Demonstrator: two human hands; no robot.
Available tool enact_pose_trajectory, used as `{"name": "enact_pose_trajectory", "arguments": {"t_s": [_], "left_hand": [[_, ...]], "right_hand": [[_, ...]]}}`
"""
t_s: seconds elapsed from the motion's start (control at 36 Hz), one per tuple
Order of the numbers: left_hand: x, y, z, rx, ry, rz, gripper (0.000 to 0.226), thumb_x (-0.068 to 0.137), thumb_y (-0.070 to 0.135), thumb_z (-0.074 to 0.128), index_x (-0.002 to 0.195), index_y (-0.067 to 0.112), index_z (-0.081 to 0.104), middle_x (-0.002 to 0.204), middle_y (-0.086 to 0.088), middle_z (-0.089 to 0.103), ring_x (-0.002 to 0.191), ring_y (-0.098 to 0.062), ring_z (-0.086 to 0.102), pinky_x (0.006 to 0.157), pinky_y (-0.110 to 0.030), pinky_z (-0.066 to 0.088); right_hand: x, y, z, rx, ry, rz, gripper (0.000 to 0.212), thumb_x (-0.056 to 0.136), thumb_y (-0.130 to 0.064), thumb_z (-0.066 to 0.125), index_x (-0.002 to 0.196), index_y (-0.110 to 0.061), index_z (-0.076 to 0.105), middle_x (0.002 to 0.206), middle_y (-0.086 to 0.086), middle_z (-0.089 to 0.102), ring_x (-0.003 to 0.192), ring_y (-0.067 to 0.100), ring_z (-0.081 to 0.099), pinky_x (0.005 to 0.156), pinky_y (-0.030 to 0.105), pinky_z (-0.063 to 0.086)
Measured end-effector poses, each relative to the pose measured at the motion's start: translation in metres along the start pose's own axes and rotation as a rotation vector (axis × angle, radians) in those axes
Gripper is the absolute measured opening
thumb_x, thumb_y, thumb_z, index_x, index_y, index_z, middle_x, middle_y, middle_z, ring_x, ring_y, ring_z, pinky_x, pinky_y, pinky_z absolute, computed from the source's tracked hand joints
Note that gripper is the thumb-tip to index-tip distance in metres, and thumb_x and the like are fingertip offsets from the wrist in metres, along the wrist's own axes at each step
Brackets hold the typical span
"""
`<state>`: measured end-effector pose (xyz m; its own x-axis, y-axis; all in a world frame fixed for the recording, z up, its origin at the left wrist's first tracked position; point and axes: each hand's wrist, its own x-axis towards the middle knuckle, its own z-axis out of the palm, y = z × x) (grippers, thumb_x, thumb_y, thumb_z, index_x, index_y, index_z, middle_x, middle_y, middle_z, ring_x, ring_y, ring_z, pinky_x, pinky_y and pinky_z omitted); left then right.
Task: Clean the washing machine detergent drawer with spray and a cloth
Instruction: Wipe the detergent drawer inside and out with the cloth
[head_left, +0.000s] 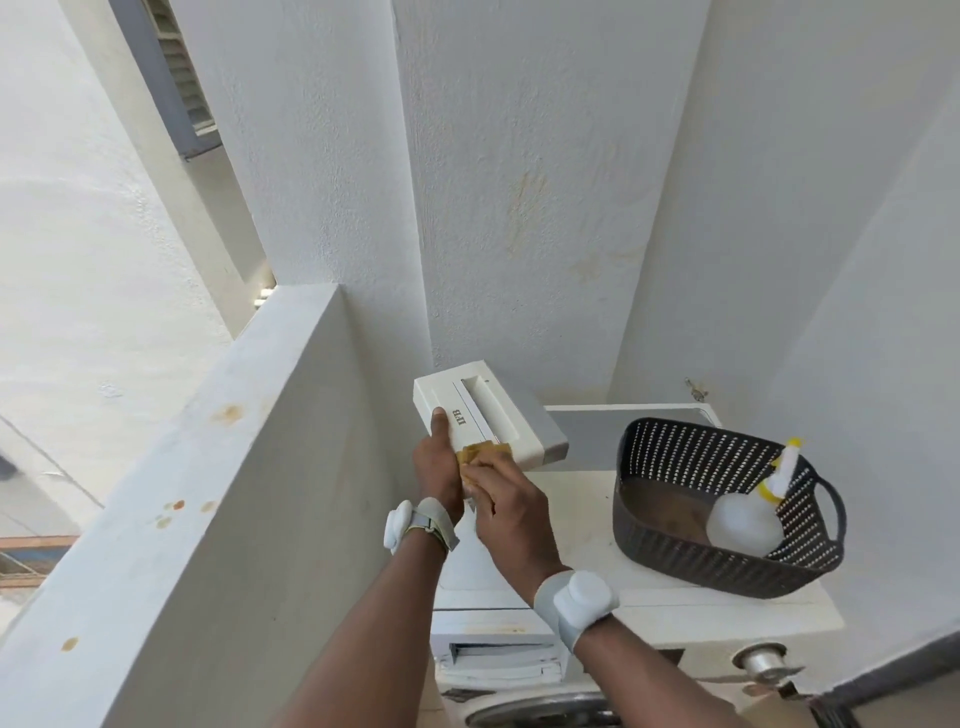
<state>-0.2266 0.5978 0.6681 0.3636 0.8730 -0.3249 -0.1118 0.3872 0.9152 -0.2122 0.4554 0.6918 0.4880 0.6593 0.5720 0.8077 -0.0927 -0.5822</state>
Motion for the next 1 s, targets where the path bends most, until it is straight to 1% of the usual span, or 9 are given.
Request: {"name": "enact_pose_trajectory", "arguments": {"t_s": [0.11,0.19,0.28,0.36,0.5,0.61,0.72,0.89,1.0], "left_hand": [[0.000,0.006,0.001,0.006,0.008,-0.019,0.058,0.094,0.065,0.059,0.097,0.011,0.079,0.094,-0.011,0.081,0.088,-0.035,0.077,0.087,-0.050,0.061],[-0.002,0.010,0.008,0.008,0.038,-0.044,0.050,0.099,0.059,0.060,0.094,0.011,0.075,0.087,-0.004,0.077,0.078,-0.027,0.071,0.074,-0.040,0.056],[-0.004,0.010,0.016,0.028,0.038,-0.041,0.054,0.099,0.060,0.059,0.100,0.008,0.074,0.090,-0.005,0.076,0.078,-0.025,0.070,0.072,-0.036,0.054],[0.001,0.006,0.019,0.044,0.046,-0.030,0.056,0.097,0.063,0.060,0.099,0.009,0.075,0.094,-0.007,0.078,0.082,-0.028,0.072,0.077,-0.039,0.058],[0.005,0.007,0.016,0.026,-0.034,-0.035,0.073,0.080,0.077,0.061,0.100,0.009,0.079,0.097,-0.014,0.081,0.092,-0.036,0.077,0.093,-0.054,0.060],[0.003,0.006,0.009,0.033,0.000,-0.054,0.063,0.090,0.071,0.059,0.099,0.012,0.078,0.102,-0.015,0.080,0.086,-0.033,0.076,0.080,-0.047,0.059],[-0.003,0.005,0.008,-0.016,0.032,-0.060,0.073,0.073,0.079,0.063,0.101,0.013,0.077,0.102,-0.011,0.080,0.091,-0.034,0.076,0.092,-0.055,0.059],[-0.010,0.009,0.001,-0.038,-0.012,-0.041,0.082,0.074,0.085,0.064,0.106,0.011,0.079,0.102,-0.015,0.080,0.099,-0.042,0.076,0.096,-0.062,0.058],[-0.027,0.018,-0.001,-0.061,-0.075,-0.068,0.078,0.093,0.082,0.046,0.116,0.015,0.078,0.105,-0.011,0.081,0.099,-0.034,0.078,0.090,-0.050,0.062]], "right_hand": [[0.017,0.019,-0.016,-0.049,-0.009,0.023,0.030,0.092,-0.003,0.066,0.115,-0.020,0.074,0.119,-0.009,0.066,0.107,0.012,0.065,0.094,0.028,0.056],[0.032,0.041,-0.033,-0.015,0.195,0.307,0.030,0.087,0.003,0.069,0.106,-0.019,0.076,0.107,-0.009,0.063,0.095,0.002,0.058,0.085,0.024,0.050],[0.036,0.054,-0.041,-0.001,0.352,0.596,0.016,0.086,0.002,0.073,0.096,-0.010,0.070,0.103,0.001,0.060,0.092,0.016,0.059,0.079,0.033,0.047],[0.024,0.038,-0.026,0.030,0.330,0.472,0.023,0.083,0.007,0.072,0.095,-0.012,0.071,0.105,-0.002,0.063,0.094,0.012,0.061,0.084,0.036,0.055],[0.010,0.004,-0.002,0.029,0.077,0.163,0.021,0.091,0.000,0.070,0.106,-0.013,0.074,0.115,-0.007,0.065,0.103,0.012,0.065,0.094,0.021,0.055],[0.024,0.029,-0.023,0.012,0.169,0.296,0.029,0.089,0.001,0.069,0.108,-0.019,0.078,0.109,-0.010,0.065,0.099,0.009,0.064,0.087,0.027,0.056],[0.034,0.046,-0.037,-0.024,0.276,0.478,0.034,0.086,0.005,0.070,0.110,-0.018,0.079,0.106,-0.005,0.063,0.096,0.014,0.064,0.086,0.037,0.057],[0.023,0.011,-0.016,-0.002,-0.094,0.125,0.032,0.089,0.000,0.072,0.114,-0.018,0.078,0.115,-0.009,0.066,0.105,0.012,0.064,0.099,0.025,0.054],[0.030,0.015,-0.030,0.066,-0.070,0.145,0.040,0.090,0.003,0.069,0.116,-0.027,0.079,0.111,-0.017,0.068,0.103,0.003,0.064,0.097,0.019,0.052]]}}
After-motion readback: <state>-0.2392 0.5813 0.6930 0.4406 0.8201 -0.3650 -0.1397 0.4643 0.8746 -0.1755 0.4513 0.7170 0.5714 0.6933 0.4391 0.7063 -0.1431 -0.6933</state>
